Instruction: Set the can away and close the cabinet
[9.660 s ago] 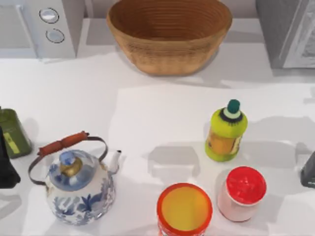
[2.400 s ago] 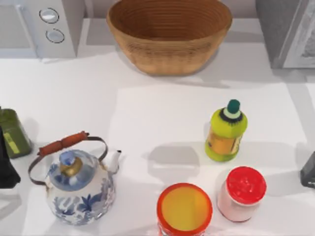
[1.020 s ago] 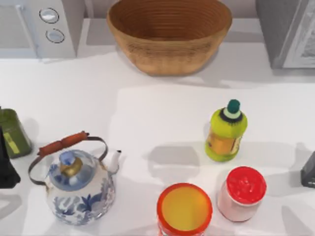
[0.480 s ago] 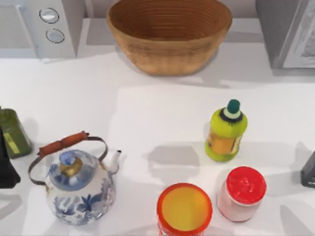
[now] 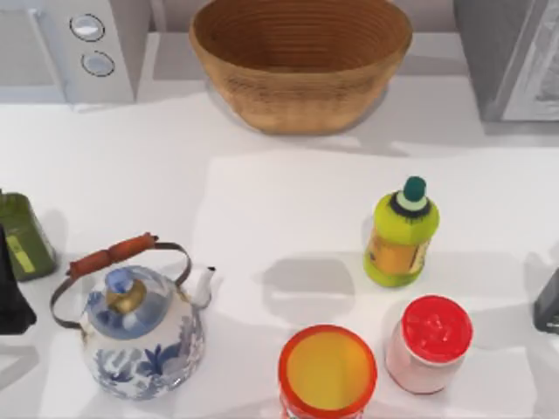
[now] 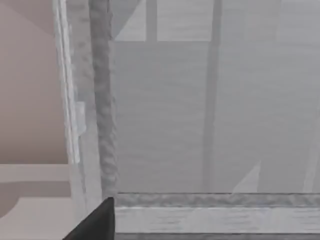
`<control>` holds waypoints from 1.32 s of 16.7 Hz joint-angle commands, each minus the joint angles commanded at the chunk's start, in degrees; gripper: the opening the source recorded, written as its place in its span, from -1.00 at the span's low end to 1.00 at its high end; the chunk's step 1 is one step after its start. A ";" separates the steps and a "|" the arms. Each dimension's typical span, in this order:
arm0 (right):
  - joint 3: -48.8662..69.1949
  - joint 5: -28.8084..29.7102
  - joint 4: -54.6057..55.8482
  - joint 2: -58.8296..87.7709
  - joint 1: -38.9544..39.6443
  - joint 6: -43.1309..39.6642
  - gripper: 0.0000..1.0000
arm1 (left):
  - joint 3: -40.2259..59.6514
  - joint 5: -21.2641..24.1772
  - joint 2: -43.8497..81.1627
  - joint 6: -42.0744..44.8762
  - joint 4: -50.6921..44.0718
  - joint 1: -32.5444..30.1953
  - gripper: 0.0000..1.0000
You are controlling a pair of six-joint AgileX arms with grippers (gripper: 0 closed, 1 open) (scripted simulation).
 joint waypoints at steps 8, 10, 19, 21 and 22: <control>9.13 -24.06 30.97 40.92 -24.10 0.20 1.00 | 0.00 0.00 0.00 0.00 0.00 0.00 1.00; 10.34 -28.62 34.56 45.76 -28.57 0.30 1.00 | 0.00 0.00 0.00 0.00 0.00 0.00 1.00; 11.16 -33.41 37.57 49.31 -33.24 0.47 1.00 | 0.00 0.00 0.00 0.00 0.00 0.00 1.00; 12.88 -33.48 35.73 49.24 -33.59 0.37 1.00 | 0.00 0.00 0.00 0.00 0.00 0.00 1.00; 14.58 -33.56 33.92 49.16 -33.85 0.27 1.00 | 0.00 0.00 0.00 0.00 0.00 0.00 1.00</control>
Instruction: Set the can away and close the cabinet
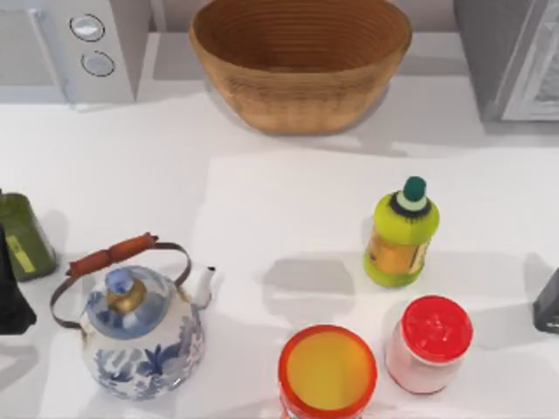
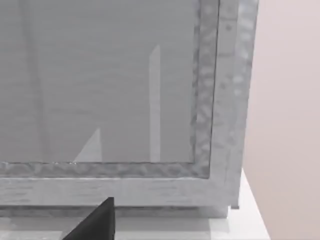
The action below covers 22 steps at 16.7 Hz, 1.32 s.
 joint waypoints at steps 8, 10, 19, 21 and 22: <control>28.59 -1.45 -30.55 -2.03 -2.19 -0.68 1.00 | 0.00 0.00 0.00 0.00 0.00 0.00 1.00; 37.92 -1.65 -42.15 -3.36 -2.36 -0.72 1.00 | 0.00 0.00 0.00 0.00 0.00 0.00 1.00; 71.60 -1.33 -83.13 -10.78 -1.00 -0.07 1.00 | 0.00 0.00 0.00 0.00 0.00 0.00 1.00; 74.70 -1.24 -86.32 -11.54 -0.66 0.11 1.00 | 0.00 0.00 0.00 0.00 0.00 0.00 1.00; 75.38 -1.20 -87.06 -11.73 -0.56 0.17 1.00 | 0.00 0.00 0.00 0.00 0.00 0.00 1.00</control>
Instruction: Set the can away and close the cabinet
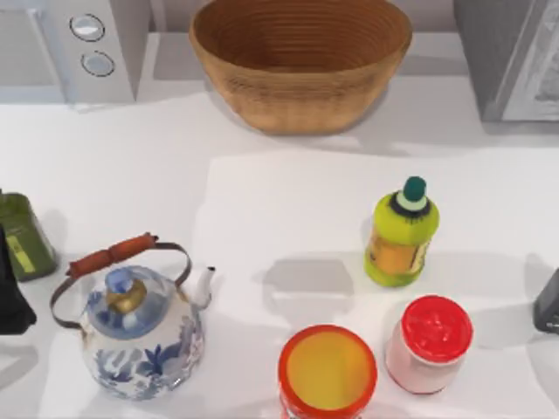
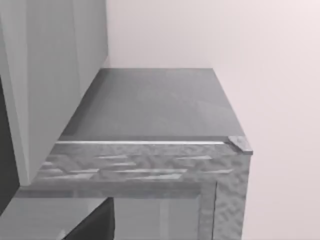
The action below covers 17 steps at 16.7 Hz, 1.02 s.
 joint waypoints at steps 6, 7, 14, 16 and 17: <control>0.23 0.01 -0.02 0.06 -0.18 0.01 1.00 | 0.00 0.00 0.00 0.00 0.00 0.00 1.00; 0.25 0.61 -0.11 0.15 0.33 -0.03 1.00 | 0.00 0.00 0.00 0.00 0.00 0.00 1.00; 1.26 20.35 -2.26 2.08 17.45 -1.16 1.00 | 0.00 0.00 0.00 0.00 0.00 0.00 1.00; 0.93 30.06 -3.12 2.44 26.32 -1.38 1.00 | 0.00 0.00 0.00 0.00 0.00 0.00 1.00; 0.75 34.83 -3.58 2.61 30.93 -1.44 1.00 | 0.00 0.00 0.00 0.00 0.00 0.00 1.00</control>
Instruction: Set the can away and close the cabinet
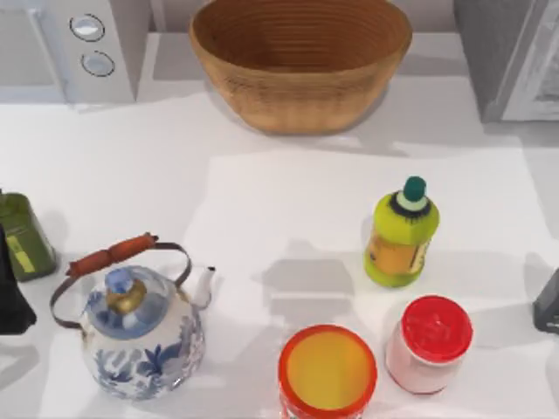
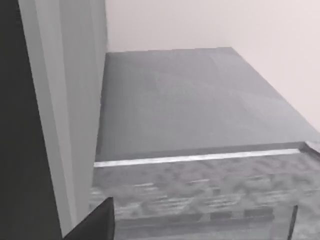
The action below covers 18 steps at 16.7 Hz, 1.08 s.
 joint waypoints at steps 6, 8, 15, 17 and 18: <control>-1.53 29.64 -1.64 -0.68 32.45 0.10 1.00 | 0.00 0.00 0.00 0.00 0.00 0.00 1.00; -1.83 38.20 -1.41 -1.81 41.37 0.39 1.00 | 0.00 0.00 0.00 0.00 0.00 0.00 1.00; -1.92 50.26 0.36 -5.47 54.02 1.32 1.00 | 0.00 0.00 0.00 0.00 0.00 0.00 1.00; -1.92 50.26 0.36 -5.47 54.02 1.32 1.00 | 0.00 0.00 0.00 0.00 0.00 0.00 1.00; -1.83 51.51 -0.17 -6.71 52.54 0.54 1.00 | 0.00 0.00 0.00 0.00 0.00 0.00 1.00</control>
